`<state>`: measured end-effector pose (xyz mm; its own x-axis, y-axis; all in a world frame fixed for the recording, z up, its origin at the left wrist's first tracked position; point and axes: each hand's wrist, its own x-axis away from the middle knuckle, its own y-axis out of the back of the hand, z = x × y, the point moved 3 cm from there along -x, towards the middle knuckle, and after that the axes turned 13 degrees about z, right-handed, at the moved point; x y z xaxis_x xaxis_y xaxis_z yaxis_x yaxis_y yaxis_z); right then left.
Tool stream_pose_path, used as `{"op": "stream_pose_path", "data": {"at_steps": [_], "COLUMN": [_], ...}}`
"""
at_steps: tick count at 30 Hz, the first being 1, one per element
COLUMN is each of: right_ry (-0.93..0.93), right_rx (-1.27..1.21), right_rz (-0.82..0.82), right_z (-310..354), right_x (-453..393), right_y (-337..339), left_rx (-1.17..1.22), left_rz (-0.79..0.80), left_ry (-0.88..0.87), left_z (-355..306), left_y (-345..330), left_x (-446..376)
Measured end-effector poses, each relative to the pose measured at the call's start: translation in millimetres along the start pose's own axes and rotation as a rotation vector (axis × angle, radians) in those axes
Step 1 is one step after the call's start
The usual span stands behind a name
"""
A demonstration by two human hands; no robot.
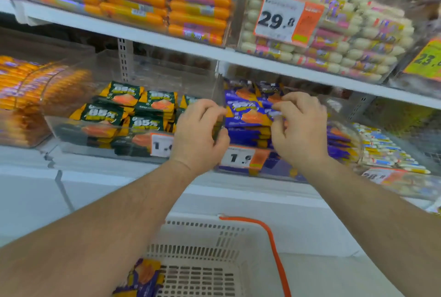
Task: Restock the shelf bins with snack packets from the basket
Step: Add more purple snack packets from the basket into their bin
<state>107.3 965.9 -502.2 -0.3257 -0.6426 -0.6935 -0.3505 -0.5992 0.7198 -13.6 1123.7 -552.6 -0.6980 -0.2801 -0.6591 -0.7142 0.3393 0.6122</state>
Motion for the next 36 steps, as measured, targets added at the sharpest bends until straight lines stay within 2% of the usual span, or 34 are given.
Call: {"op": "stream_pose_path", "data": {"at_steps": [1,2,3,5,6,8,10,11,13,15,17,21,23,25,27,32,34,36], "right_ry": [0.144,0.241,0.278,0.217,0.149,-0.058,-0.279,-0.436,-0.800,-1.082,-1.286,-1.550,-1.676,-1.756,-1.763,-1.590,-1.524,-1.501], "right_rx": [-0.055,-0.115,-0.189,-0.353,-0.420,-0.502,-0.597,-0.704,-0.878,-0.982,-1.098,-1.218,-1.301,-1.339,-1.315,-1.412,-1.387,-1.394], "right_rz": [-0.042,-0.014,0.056,0.272,0.417,0.846,1.245,1.367,1.480,1.476,1.415,1.401,1.292,1.202,1.195,1.237,1.313,1.293], "right_z": [22,42,59,86,99,122,145,156,176,190,204,230,235,238,242,249,236,211], "right_x": [15,32,50,84,101,138,177,194,228,260,285,308,326,315,311,302,294,284], "right_y": [-3,-13,-30,-78,-104,-162,-207,-223,-249,-272,-287,-310,-335,-330,-325,-320,-307,-290], "left_rx": [-0.045,-0.051,-0.043,-0.041,-0.057,-0.110,-0.078,-0.057,-0.005,0.042,0.067,0.134,0.145,0.141,0.153,0.097,0.018,-0.018], "left_rz": [-0.028,0.016,0.088,0.273,0.404,0.694,0.927,1.006,1.068,1.068,1.067,1.014,0.980,0.968,0.971,1.013,1.041,1.050], "left_ry": [-0.096,-0.135,-0.114,0.074,0.220,0.503,0.712,0.770,0.860,0.955,1.020,1.104,1.124,1.132,1.140,1.193,1.225,1.257], "left_z": [1,8,19,48,63,91,110,116,127,138,149,167,175,179,183,186,183,176], "left_y": [3,2,-2,-9,-10,-15,-18,-21,-25,-30,-34,-39,-40,-43,-46,-48,-46,-45], "left_x": [17,38,62,107,127,157,176,185,202,221,232,239,240,243,247,256,254,246]}}
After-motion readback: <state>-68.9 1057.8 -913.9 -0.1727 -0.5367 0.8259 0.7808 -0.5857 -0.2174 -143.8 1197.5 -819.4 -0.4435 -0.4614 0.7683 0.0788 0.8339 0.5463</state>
